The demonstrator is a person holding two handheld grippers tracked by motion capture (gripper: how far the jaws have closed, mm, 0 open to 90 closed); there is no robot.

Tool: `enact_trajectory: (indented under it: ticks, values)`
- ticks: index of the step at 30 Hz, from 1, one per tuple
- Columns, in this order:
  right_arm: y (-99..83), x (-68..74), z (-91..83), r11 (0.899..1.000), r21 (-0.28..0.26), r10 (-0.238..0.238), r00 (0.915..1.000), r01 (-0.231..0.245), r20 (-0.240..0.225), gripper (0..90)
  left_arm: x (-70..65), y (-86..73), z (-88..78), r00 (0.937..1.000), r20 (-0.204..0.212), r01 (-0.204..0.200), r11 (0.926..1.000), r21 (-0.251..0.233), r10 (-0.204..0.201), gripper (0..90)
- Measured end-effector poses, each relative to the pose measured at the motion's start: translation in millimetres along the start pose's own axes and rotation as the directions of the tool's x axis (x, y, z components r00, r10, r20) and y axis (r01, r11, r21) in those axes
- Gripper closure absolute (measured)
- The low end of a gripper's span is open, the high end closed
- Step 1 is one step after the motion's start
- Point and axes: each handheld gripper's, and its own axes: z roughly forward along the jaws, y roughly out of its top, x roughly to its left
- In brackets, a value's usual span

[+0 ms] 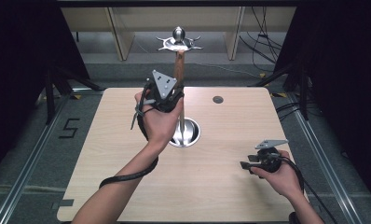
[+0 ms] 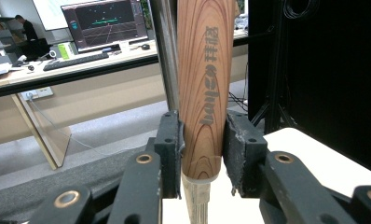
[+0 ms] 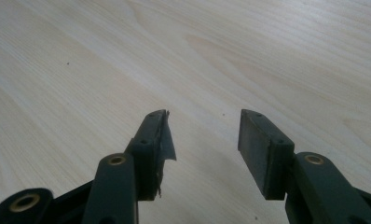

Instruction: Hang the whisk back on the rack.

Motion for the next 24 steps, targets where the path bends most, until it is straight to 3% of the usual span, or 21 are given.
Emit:
enact_trajectory:
  ticks: [5,8,11,24]
  values:
    - [-0.3,0.5,-0.1,1.0,0.0,0.007,1.0,-0.007,0.001,52.8,0.0,-0.1,0.3,1.0,0.002,0.001,1.0,0.0,-0.001,67.5]
    - [0.0,-2.2,0.8,0.999,-0.014,-0.033,0.9994,0.033,0.006,52.7,-0.2,-0.3,0.6,1.0,0.004,0.001,1.0,-0.002,-0.001,67.5]
    - [0.0,-0.8,-0.1,1.0,-0.002,-0.005,1.0,0.005,0.002,52.7,-0.4,-0.2,0.6,1.0,0.005,0.001,1.0,-0.003,-0.001,67.3]
    - [-0.5,-0.3,0.8,1.0,-0.002,0.006,1.0,-0.006,-0.005,52.6,-0.5,0.8,-2.8,0.9992,0.039,0.002,0.9998,-0.018,-0.001,63.8]
